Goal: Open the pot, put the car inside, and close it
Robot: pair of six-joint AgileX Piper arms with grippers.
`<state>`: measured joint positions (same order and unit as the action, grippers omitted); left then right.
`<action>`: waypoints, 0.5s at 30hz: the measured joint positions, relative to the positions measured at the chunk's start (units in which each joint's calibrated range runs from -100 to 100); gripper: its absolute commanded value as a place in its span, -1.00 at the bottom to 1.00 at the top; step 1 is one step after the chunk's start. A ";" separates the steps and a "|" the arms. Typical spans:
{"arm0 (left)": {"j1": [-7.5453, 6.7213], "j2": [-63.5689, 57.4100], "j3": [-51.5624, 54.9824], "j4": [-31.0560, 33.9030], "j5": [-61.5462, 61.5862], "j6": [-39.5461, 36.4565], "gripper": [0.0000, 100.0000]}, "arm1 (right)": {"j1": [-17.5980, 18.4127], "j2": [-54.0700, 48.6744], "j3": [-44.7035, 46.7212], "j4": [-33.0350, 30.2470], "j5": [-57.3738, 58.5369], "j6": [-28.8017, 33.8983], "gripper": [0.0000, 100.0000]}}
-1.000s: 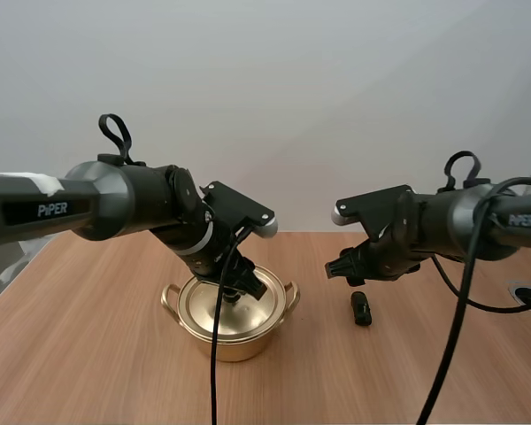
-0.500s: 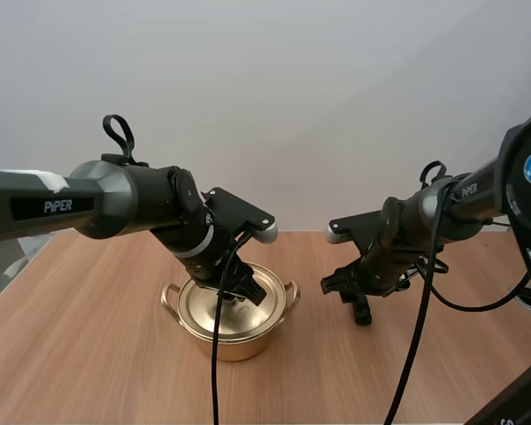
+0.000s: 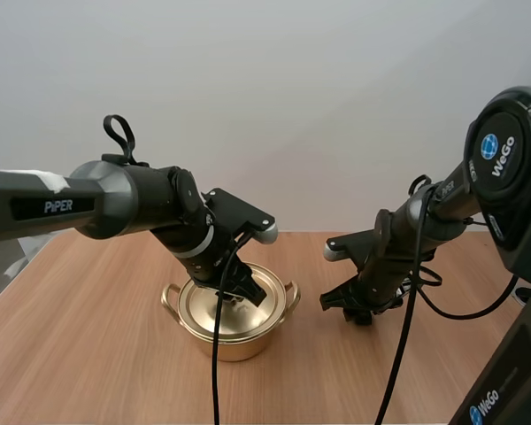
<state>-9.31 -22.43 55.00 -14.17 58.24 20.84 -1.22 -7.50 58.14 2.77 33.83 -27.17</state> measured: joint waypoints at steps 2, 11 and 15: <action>0.00 0.00 0.00 0.14 0.00 0.00 -0.90 | 0.00 0.00 0.00 0.12 0.00 0.00 -0.70; 0.56 -0.14 -0.42 1.07 0.42 -0.18 -1.00 | 0.00 -0.29 -0.16 0.50 1.00 0.00 -1.00; 2.16 -1.80 -1.64 1.07 0.03 -0.18 -1.00 | -0.07 -1.62 -1.72 0.43 3.75 0.00 -1.00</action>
<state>-7.15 -24.23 53.36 -13.09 58.27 20.66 -1.28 -9.12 56.42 3.19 37.58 -27.17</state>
